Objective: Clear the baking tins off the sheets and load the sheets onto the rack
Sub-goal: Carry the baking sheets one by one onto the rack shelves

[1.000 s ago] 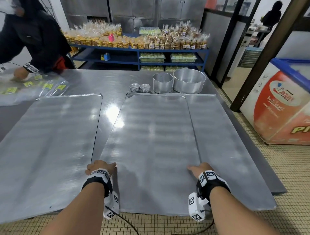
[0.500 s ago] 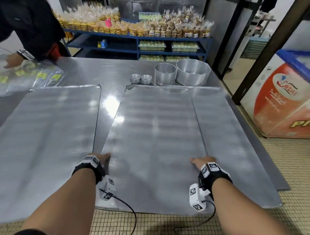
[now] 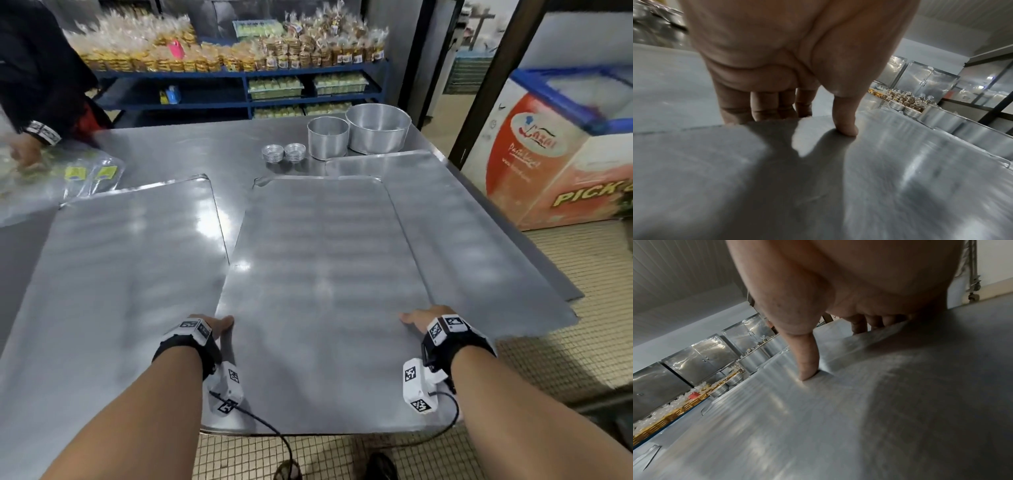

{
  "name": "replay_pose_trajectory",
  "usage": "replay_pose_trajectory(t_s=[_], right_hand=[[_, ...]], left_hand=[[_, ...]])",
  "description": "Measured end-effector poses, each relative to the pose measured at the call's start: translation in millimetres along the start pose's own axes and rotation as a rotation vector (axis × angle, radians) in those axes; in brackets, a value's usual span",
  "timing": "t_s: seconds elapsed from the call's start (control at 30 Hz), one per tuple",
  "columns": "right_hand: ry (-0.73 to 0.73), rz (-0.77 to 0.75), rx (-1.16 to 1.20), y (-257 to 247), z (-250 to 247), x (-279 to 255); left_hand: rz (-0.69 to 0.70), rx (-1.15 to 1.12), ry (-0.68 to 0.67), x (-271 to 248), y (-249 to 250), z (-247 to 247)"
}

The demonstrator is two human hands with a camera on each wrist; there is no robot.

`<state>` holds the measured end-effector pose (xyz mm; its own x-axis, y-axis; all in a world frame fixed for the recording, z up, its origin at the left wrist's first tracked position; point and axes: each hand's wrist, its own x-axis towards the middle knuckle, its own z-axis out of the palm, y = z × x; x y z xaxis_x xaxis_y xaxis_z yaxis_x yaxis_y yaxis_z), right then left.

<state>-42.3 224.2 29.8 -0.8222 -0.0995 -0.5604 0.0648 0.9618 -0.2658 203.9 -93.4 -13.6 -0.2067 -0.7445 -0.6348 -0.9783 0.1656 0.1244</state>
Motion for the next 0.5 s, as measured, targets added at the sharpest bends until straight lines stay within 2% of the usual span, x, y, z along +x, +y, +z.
replay_pose_trajectory(t_s=[0.2,0.4,0.5], right_hand=[[-0.014,0.101,0.115,28,23,-24],[-0.031,0.086,0.133,64,28,-40],[-0.085,0.055,0.097,80,28,-55]], left_hand=[[-0.004,0.0,-0.028,-21,-38,12],[-0.023,-0.097,-0.012,-64,-57,37],[-0.058,-0.149,-0.009,-83,-71,52]])
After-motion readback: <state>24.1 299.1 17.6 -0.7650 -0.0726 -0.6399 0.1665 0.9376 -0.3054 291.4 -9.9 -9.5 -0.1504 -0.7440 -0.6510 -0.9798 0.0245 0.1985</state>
